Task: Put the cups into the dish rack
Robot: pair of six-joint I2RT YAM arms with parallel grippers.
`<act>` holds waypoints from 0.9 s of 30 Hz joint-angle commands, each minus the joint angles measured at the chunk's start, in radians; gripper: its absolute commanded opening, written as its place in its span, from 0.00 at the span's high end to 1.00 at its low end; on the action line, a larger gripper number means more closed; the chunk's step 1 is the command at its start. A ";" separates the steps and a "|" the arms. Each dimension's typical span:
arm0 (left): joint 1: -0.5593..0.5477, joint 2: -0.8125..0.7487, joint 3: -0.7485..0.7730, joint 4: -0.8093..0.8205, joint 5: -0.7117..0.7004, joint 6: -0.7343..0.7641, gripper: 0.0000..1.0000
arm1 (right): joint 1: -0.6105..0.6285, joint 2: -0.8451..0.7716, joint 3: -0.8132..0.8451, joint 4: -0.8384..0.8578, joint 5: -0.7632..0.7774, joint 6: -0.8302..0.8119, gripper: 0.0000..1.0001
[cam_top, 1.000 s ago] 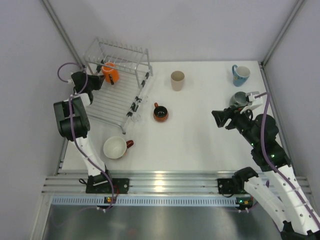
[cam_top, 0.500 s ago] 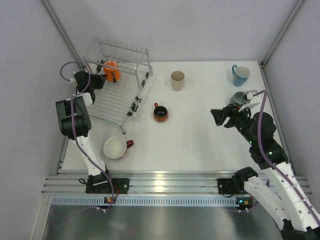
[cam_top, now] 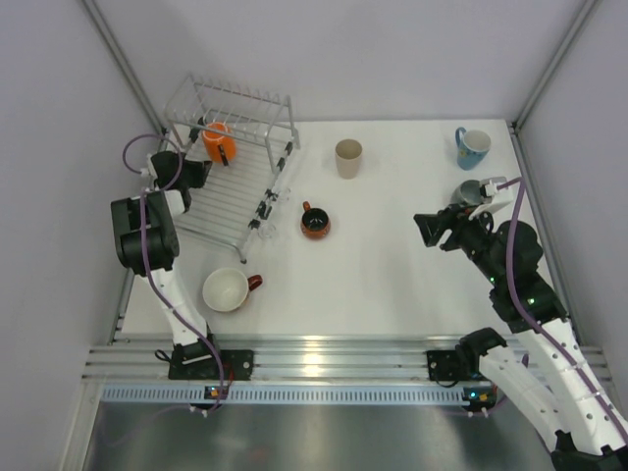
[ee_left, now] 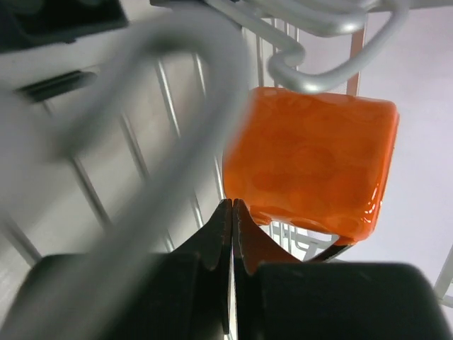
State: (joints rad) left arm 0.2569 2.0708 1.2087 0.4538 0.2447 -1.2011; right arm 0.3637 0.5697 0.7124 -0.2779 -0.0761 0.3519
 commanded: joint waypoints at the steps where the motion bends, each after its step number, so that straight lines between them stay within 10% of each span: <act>1: -0.015 -0.089 -0.001 0.014 -0.024 0.023 1.00 | 0.001 -0.010 0.007 0.036 0.006 -0.001 0.35; 27: -0.061 -0.057 0.063 -0.044 -0.116 0.061 1.00 | 0.001 0.006 0.025 0.028 0.013 -0.021 0.35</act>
State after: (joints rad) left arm 0.1955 2.0686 1.2987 0.4366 0.2066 -1.1530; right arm 0.3637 0.5793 0.7124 -0.2771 -0.0723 0.3473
